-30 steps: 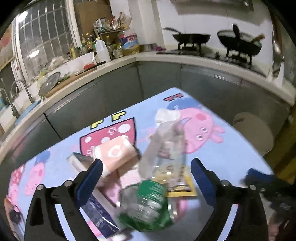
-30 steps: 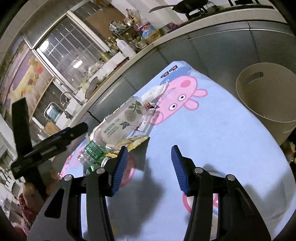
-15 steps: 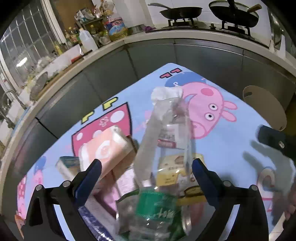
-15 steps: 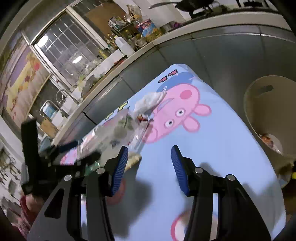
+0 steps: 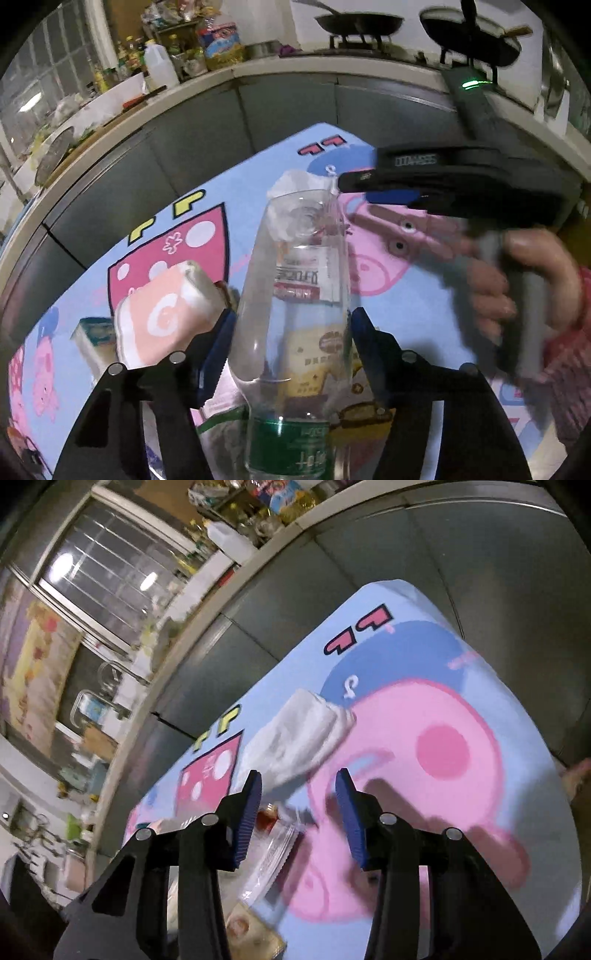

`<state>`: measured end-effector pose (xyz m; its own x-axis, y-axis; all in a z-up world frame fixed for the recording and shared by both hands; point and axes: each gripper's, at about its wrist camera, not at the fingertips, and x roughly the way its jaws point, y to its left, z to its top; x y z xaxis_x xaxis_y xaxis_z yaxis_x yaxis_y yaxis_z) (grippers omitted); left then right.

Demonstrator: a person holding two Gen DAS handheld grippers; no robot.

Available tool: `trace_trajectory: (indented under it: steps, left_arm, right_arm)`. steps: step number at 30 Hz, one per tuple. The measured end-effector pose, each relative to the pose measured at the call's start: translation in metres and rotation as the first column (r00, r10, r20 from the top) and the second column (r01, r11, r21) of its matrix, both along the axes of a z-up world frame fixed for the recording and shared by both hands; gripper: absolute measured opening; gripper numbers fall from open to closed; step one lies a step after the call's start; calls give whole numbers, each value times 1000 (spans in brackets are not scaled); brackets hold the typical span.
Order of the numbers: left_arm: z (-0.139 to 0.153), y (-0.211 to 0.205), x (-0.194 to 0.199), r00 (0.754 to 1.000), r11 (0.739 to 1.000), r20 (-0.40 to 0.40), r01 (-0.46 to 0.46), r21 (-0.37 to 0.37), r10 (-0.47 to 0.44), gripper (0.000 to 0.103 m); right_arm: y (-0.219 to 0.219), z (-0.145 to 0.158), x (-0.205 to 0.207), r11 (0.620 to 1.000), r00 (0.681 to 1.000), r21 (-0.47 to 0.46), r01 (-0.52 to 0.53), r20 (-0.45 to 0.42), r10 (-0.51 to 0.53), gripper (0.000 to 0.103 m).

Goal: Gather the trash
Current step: 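Grasp the clear water bottle with the left tool while the right tool grasps the white tissue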

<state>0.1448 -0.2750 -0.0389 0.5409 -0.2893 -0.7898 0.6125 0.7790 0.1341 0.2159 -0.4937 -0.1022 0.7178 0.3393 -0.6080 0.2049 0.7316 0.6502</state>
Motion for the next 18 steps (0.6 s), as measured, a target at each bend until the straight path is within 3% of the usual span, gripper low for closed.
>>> trace_trajectory:
  steps: [8, 10, 11, 15, 18]
  left_arm:
    - [40, 51, -22, 1000, 978, -25, -23, -209, 18, 63]
    - [48, 62, -29, 999, 973, -16, -33, -229, 30, 63]
    - [51, 67, -32, 999, 972, -13, -37, -233, 34, 63]
    - [52, 80, -45, 999, 971, -17, -46, -234, 43, 62]
    - [50, 83, -51, 999, 973, -26, -47, -226, 42, 62]
  right_arm:
    - [29, -4, 56, 979, 998, -195, -56, -50, 47, 45]
    - [39, -1, 63, 955, 996, -288, -76, -61, 61, 37]
    - [45, -2, 65, 940, 994, -328, -98, -78, 76, 5]
    - [46, -2, 52, 943, 993, -313, -115, -66, 99, 1]
    - [39, 14, 23, 957, 997, -281, -69, 4, 73, 1]
